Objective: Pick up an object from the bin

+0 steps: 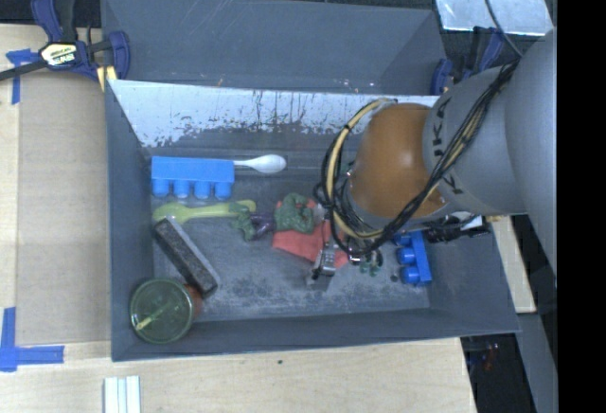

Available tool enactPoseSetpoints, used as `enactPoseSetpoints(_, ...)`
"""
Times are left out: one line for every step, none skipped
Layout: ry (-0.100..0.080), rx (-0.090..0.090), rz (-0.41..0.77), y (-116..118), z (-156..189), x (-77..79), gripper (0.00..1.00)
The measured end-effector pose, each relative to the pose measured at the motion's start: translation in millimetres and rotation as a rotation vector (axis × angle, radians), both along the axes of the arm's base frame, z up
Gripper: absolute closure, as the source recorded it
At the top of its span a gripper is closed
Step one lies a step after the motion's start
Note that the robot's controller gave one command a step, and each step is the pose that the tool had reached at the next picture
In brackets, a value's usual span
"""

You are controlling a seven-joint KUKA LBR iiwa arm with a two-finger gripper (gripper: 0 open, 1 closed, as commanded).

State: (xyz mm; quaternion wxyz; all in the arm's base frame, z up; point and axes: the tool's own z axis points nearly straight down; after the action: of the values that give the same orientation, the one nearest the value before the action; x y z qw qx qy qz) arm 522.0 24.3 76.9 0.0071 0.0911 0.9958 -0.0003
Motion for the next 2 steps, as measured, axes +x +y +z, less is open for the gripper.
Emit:
enactPoseSetpoints(0.006, 0.002, 0.039, 4.1, -5.1, -14.2, 1.0)
enactPoseSetpoints(0.006, 0.002, 0.039, 4.1, -5.1, -14.2, 1.0)
